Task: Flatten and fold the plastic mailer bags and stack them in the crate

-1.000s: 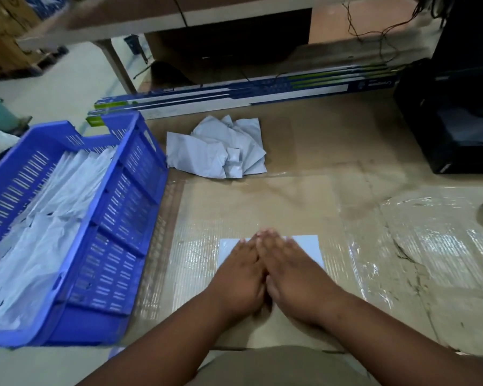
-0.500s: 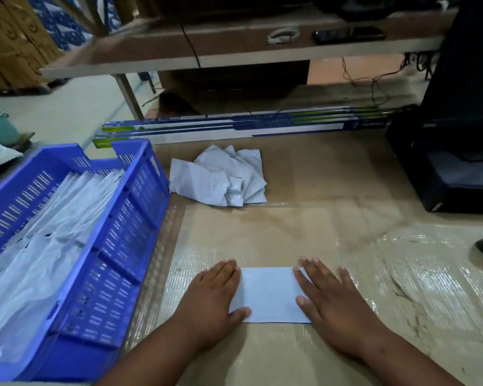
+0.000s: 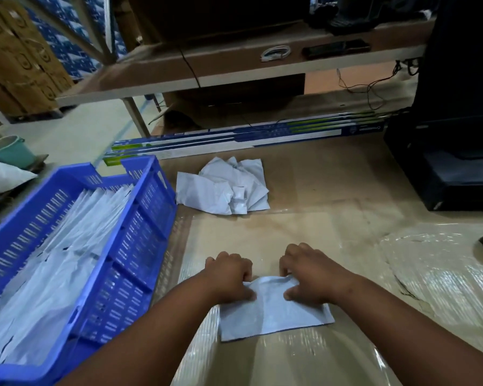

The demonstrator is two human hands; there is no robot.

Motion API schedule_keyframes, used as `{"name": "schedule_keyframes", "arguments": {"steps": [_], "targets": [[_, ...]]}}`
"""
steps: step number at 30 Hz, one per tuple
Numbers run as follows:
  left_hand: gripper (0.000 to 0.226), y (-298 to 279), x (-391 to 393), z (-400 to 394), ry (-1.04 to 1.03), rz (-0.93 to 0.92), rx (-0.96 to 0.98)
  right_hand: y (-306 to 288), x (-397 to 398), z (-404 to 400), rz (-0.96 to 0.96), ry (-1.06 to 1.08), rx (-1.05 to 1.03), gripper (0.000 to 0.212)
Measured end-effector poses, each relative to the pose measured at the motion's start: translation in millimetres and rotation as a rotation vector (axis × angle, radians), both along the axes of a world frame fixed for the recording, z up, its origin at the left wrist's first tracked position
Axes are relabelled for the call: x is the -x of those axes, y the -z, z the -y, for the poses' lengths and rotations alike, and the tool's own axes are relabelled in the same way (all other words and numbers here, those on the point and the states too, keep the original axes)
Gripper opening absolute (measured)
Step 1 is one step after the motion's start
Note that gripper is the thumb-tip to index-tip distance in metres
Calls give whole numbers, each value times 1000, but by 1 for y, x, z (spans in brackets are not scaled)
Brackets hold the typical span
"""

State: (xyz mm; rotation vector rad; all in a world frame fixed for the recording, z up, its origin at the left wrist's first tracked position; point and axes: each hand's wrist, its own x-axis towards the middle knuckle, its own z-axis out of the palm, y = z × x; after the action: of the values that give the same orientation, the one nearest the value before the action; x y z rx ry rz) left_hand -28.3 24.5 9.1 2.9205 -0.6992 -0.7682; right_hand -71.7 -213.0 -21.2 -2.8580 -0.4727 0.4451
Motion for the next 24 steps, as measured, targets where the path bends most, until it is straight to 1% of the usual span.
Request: {"name": "schedule_keyframes", "arguments": {"steps": [2,3,5,8,11,14,16,19,22,24], "targets": [[26,-9,3,-11,-84,-68,136,-1,-5,-1,-34,10,-66,25],[21,-14,4,-18,-95,-76,171,-5,-9,-2,-51,19,-88,20],[16,-30,7,-34,-118,-55,207,-17,-19,-8,-86,14,-93,19],[20,-62,8,-61,-149,28,171,-50,-40,-29,-32,-107,-82,16],[18,-101,7,-95,-214,112,105,-92,-73,-64,50,-239,-77,23],[21,-136,10,-134,-329,194,99,-133,-108,-108,131,-348,-43,14],[24,-156,15,-160,-411,231,96,-163,-125,-141,179,-392,-34,11],[29,-184,24,-198,-514,268,141,-205,-144,-193,272,-467,5,16],[27,-203,34,-234,-597,324,160,-240,-154,-245,298,-561,12,19],[23,-209,41,-258,-675,358,137,-260,-157,-282,315,-632,50,18]]}}
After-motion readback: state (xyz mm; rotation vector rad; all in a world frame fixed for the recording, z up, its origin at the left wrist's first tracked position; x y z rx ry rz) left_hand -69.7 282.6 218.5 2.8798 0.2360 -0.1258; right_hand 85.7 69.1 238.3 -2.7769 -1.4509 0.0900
